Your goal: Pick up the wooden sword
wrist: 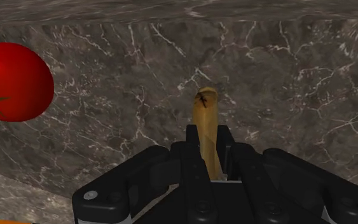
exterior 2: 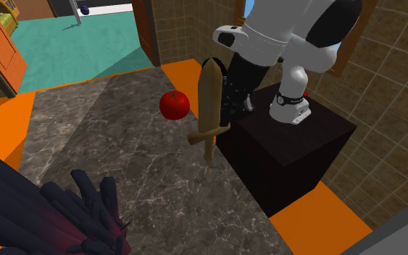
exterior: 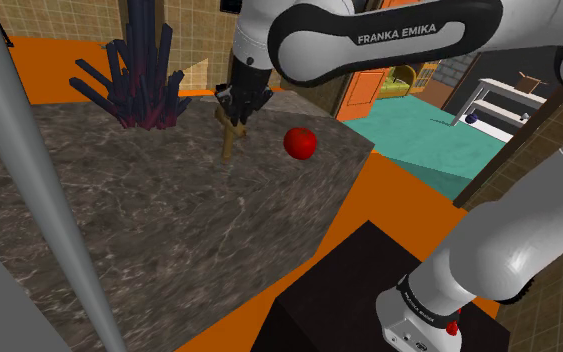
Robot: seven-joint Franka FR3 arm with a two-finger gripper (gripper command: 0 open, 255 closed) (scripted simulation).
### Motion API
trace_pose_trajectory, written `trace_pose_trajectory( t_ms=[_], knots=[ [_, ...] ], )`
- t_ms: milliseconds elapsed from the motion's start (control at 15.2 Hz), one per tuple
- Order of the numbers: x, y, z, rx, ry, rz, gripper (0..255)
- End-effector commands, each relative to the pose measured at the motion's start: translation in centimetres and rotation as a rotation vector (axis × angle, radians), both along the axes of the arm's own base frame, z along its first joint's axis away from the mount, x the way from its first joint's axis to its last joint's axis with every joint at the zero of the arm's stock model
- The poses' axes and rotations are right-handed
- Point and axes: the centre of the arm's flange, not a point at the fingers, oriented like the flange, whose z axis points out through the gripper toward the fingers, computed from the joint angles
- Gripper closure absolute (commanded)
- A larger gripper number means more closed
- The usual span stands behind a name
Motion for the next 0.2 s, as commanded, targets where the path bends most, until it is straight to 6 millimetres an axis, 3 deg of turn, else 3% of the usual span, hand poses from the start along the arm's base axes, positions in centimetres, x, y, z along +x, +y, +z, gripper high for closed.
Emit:
trace_pose_trajectory(
  t_ms=[0,132],
  knots=[
    [-0.01,-0.02,0.98,0.0,0.0,0.0,255],
    [-0.01,-0.02,1.06,0.0,0.0,0.0,255]
  ],
)
